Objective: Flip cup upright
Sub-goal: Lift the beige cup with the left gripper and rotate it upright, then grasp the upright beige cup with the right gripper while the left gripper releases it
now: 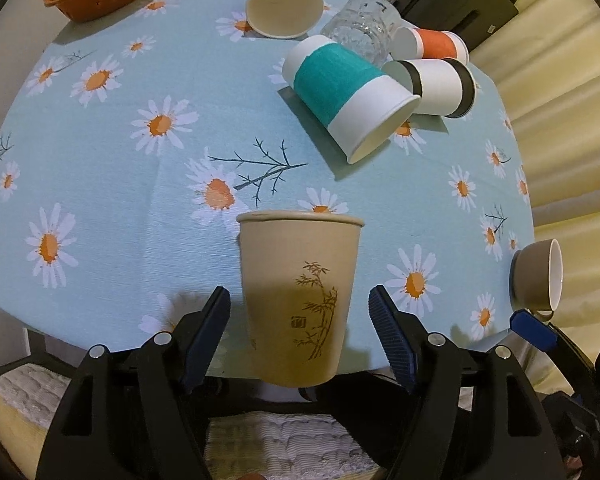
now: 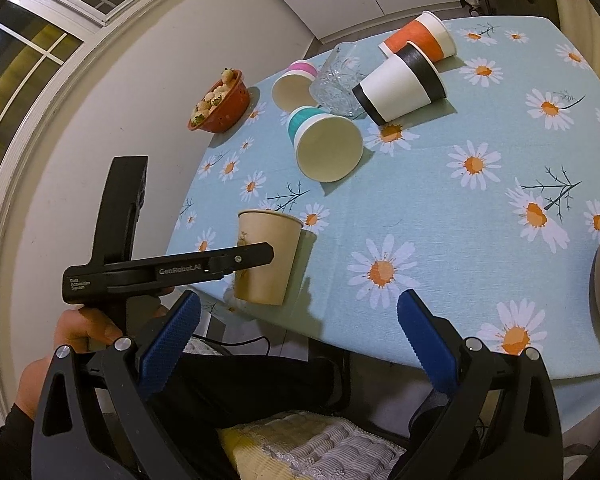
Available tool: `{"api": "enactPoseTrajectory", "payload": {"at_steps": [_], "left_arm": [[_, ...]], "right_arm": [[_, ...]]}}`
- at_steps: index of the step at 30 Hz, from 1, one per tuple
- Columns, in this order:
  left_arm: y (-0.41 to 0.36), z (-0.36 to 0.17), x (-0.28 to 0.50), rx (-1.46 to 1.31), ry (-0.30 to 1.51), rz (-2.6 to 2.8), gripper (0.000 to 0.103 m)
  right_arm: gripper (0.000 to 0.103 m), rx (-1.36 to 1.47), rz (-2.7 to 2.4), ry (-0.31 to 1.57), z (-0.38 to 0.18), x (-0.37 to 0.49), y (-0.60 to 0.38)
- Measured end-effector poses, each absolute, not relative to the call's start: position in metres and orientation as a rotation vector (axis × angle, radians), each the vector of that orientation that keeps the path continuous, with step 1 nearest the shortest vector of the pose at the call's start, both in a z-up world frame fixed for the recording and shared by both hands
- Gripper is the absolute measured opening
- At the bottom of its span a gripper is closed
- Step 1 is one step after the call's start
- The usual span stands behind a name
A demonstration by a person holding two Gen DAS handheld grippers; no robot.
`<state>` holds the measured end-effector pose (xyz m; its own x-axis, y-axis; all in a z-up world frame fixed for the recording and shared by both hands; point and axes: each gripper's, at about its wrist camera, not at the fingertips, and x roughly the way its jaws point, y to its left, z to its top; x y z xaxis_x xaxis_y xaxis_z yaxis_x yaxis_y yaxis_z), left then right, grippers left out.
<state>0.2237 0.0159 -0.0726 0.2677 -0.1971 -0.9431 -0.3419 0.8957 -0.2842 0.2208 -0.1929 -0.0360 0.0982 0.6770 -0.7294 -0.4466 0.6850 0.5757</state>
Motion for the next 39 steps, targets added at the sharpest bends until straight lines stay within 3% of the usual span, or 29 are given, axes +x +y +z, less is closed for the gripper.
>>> {"api": "enactPoseTrajectory", "payload": {"at_steps": [14, 24, 34, 39], "left_arm": [[0.06, -0.028, 0.168, -0.61, 1.171, 0.045, 0.07], [0.075, -0.042, 0.106, -0.753, 1.018, -0.005, 0.07], [0.068, -0.067, 0.079, -0.778, 0.966, -0.009, 0.07], [0.069, -0.073, 0.078, -0.78, 0.958, -0.017, 0.07]], "right_arm": [[0.098, 0.177, 0.866, 1.255, -0.023, 0.221, -0.15], [0.097, 0.128, 0.835, 1.427, -0.062, 0.242, -0.096], [0.075, 0.013, 0.736, 1.476, -0.092, 0.25, -0.065], [0.07, 0.024, 0.706, 1.498, -0.102, 0.257, -0.064]]}}
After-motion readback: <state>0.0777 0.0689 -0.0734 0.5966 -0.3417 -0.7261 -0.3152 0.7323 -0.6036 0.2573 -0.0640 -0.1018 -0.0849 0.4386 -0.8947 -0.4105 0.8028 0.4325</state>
